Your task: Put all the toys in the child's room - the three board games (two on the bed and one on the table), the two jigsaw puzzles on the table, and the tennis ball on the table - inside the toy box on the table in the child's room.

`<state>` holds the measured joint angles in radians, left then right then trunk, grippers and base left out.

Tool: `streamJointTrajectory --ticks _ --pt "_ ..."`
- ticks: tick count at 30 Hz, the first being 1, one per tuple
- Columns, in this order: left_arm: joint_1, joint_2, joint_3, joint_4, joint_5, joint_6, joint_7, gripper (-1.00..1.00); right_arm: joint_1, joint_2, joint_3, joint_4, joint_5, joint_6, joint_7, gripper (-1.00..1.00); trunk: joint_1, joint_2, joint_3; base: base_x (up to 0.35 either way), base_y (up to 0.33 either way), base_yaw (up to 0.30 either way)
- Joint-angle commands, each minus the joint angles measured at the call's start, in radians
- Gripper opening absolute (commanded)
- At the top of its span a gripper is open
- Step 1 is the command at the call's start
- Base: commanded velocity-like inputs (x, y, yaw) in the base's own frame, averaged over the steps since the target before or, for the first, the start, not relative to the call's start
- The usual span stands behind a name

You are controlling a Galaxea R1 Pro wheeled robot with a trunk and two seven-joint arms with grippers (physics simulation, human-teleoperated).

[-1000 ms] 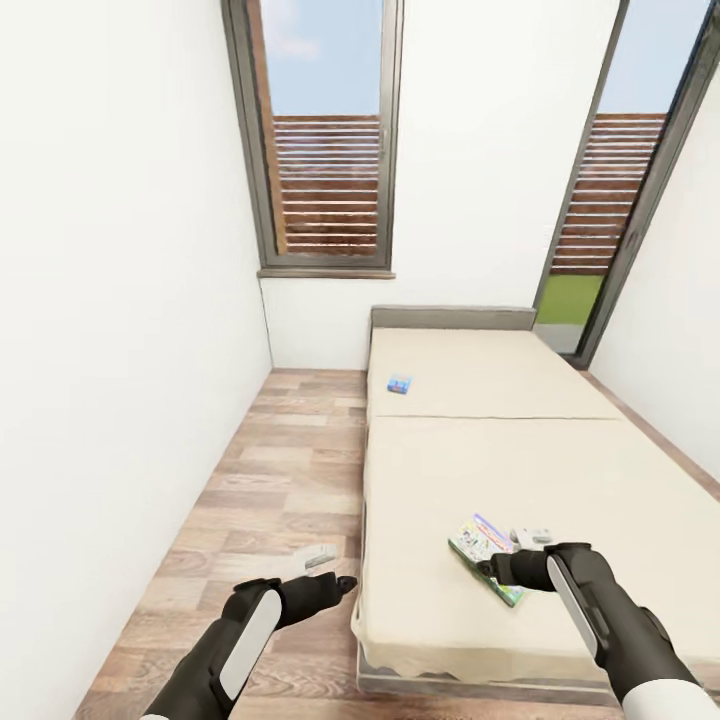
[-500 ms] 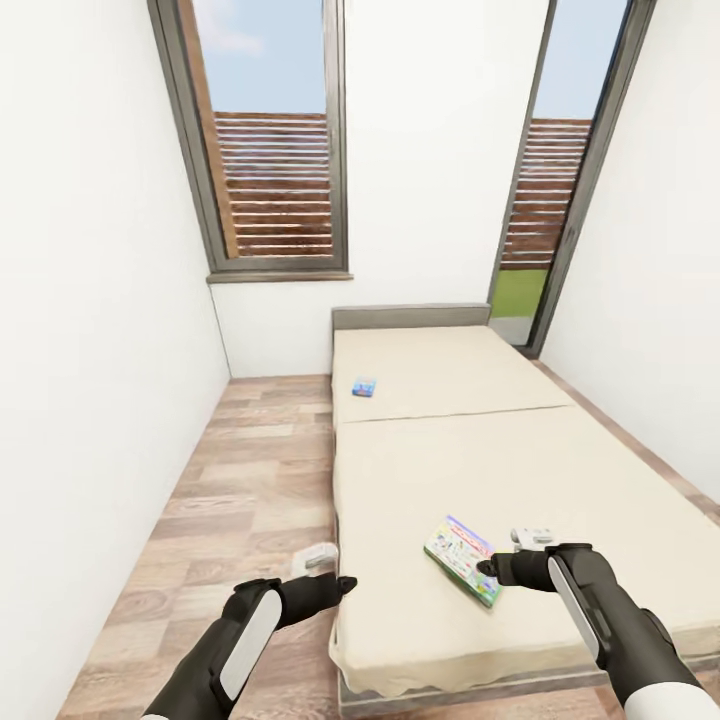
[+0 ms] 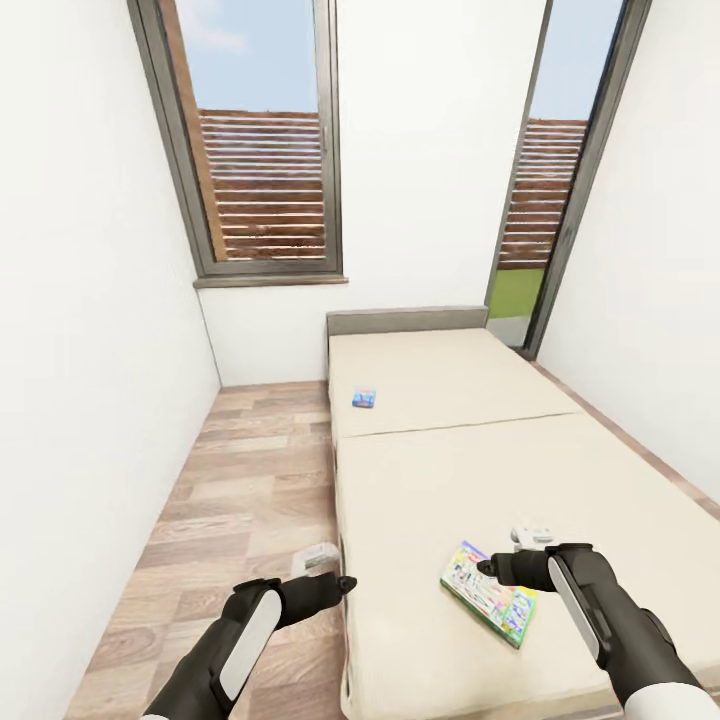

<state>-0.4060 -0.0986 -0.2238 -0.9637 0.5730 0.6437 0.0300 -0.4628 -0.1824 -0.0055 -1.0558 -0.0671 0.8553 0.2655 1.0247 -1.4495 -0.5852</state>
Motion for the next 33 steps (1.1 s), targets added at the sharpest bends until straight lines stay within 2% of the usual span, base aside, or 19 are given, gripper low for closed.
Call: streamJointTrajectory --ticks 1,8,22,33 --pt "0.0 0.0 0.0 -0.001 0.005 0.004 0.003 1.0 -0.001 0.0 -0.001 -0.001 -0.007 0.005 -0.001 1.0 0.0 0.0 -0.001 0.149 0.066 -0.05" --pt "0.0 0.0 0.0 -0.001 0.005 0.004 0.002 1.0 -0.001 0.0 -0.001 -0.001 -0.007 0.005 -0.001 1.0 0.0 0.0 -0.001 0.083 0.036 -0.146" --pt "0.0 -0.001 0.001 -0.001 0.005 0.005 0.001 1.0 -0.001 0.0 -0.001 -0.001 -0.007 0.005 -0.002 1.0 0.0 0.0 -0.001 0.016 0.007 -0.238" --pt "0.0 -0.001 0.001 -0.001 0.007 0.005 -0.001 1.0 -0.001 -0.001 -0.002 -0.001 -0.007 0.005 -0.001 1.0 0.0 0.0 -0.001 0.011 0.034 -0.067"
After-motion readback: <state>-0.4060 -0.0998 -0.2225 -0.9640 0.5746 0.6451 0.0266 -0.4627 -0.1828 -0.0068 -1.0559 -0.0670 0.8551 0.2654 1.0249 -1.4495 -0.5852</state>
